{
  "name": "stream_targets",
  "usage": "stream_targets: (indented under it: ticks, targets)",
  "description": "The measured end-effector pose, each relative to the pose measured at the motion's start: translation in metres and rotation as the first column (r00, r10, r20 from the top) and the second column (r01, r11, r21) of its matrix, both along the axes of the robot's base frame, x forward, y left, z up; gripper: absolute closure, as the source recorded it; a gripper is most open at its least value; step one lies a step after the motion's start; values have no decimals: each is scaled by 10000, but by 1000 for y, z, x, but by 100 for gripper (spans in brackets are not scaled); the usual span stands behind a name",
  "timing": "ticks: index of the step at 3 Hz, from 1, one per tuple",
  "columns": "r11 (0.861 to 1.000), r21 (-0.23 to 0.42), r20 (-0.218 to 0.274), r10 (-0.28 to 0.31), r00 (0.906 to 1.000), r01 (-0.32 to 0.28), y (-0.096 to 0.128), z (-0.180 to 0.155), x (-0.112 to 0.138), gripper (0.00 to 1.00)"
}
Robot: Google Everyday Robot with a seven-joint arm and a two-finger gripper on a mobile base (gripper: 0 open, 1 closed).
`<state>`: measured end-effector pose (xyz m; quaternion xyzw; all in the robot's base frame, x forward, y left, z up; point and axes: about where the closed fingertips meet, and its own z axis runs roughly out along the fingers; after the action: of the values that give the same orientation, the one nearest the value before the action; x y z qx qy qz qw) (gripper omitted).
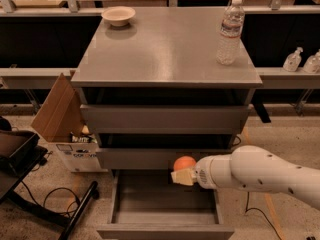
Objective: Place orange into bottom drawer
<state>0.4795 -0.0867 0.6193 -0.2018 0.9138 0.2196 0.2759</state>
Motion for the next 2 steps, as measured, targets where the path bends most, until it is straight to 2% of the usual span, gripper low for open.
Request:
stream_targets:
  ticks: [2]
  targets:
    - [9999, 98, -443, 38, 9990, -34, 6, -27, -1, 100]
